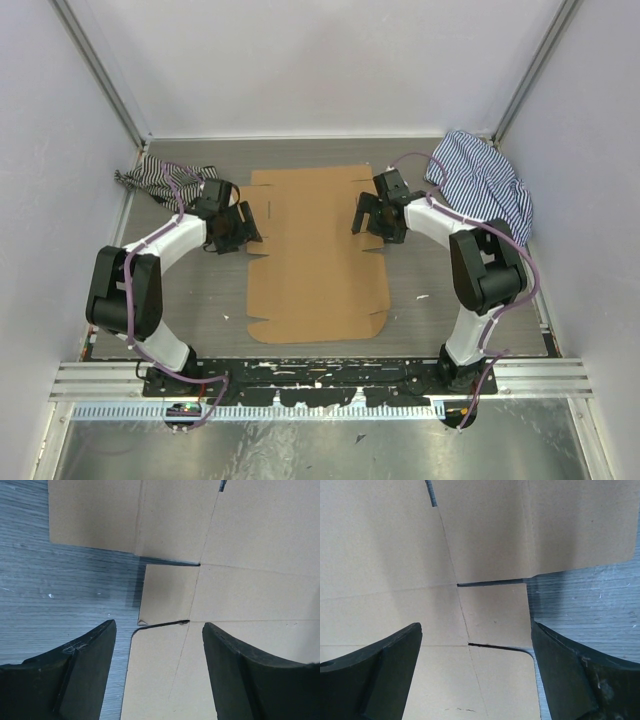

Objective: Fold the paper box

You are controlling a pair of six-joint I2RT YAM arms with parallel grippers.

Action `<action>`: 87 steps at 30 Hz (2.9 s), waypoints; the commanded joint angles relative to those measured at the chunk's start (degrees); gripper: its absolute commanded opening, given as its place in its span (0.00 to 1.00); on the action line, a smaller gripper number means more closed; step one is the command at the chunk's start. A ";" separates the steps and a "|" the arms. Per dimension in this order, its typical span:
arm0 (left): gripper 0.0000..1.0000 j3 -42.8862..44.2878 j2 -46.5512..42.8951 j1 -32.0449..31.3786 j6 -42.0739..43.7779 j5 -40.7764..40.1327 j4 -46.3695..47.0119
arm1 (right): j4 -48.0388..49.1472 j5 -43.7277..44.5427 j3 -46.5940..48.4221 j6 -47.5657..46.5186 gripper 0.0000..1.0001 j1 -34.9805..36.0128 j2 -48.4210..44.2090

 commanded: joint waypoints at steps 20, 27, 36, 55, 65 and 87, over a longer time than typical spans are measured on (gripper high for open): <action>0.67 2.35 4.61 -0.44 -0.93 7.10 6.18 | 2.12 -3.84 2.44 -2.44 0.91 0.27 0.00; 0.65 3.26 3.95 -1.56 -1.05 7.52 5.94 | 1.53 -5.51 4.29 -3.04 0.90 0.81 -1.17; 0.64 6.61 4.82 -4.71 -1.24 6.67 5.20 | 0.75 -5.45 7.63 -3.28 0.89 2.58 -0.07; 0.64 7.39 14.44 -5.12 -1.53 6.59 8.36 | 2.39 -8.64 9.57 -3.66 0.89 3.83 2.62; 0.64 5.98 15.18 -5.12 -2.33 7.27 9.02 | 3.24 -10.59 13.15 -3.40 0.89 7.08 5.44; 0.62 4.84 15.14 -5.12 -1.53 8.89 8.01 | 6.21 -10.13 13.64 -2.74 0.87 7.79 12.76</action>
